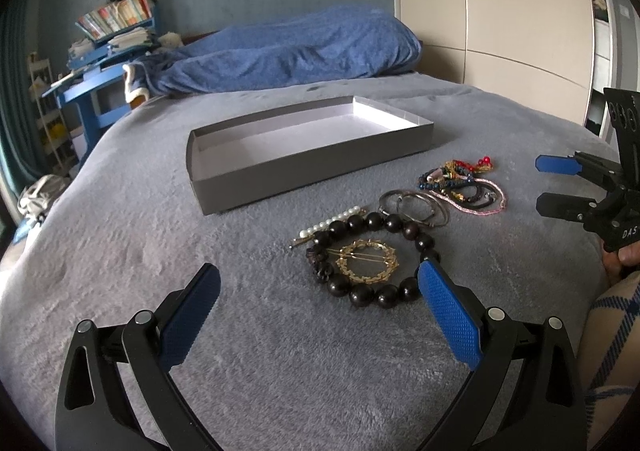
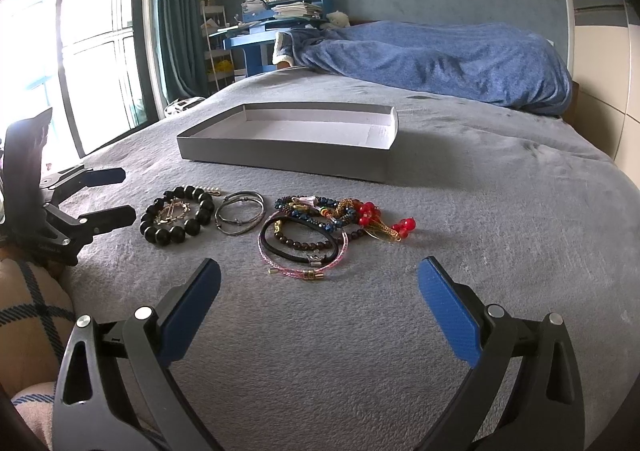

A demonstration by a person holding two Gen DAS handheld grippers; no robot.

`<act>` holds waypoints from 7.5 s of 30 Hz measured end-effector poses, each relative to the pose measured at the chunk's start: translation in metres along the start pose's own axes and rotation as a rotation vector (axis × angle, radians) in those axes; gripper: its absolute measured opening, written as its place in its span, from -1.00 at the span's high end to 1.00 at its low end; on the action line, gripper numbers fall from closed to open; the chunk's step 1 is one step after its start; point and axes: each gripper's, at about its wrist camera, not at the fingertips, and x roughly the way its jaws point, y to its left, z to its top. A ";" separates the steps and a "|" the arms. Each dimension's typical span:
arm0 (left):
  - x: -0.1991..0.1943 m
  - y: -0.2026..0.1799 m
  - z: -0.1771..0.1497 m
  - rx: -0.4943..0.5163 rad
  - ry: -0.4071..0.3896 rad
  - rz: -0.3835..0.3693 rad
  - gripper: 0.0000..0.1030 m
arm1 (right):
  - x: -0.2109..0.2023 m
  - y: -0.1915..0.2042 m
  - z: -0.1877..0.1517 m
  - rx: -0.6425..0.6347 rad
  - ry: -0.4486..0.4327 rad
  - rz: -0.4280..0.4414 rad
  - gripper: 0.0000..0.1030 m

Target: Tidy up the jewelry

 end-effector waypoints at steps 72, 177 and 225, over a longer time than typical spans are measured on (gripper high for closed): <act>0.031 0.062 -0.002 -0.201 0.223 0.054 0.45 | 0.036 -0.051 0.026 0.235 0.149 -0.064 -0.40; 0.062 0.081 0.086 -0.211 0.077 0.016 -0.27 | 0.094 -0.071 0.098 0.266 0.089 0.100 0.16; 0.032 0.045 0.007 -0.176 0.190 -0.019 0.18 | 0.059 -0.038 0.029 0.262 0.170 0.061 0.00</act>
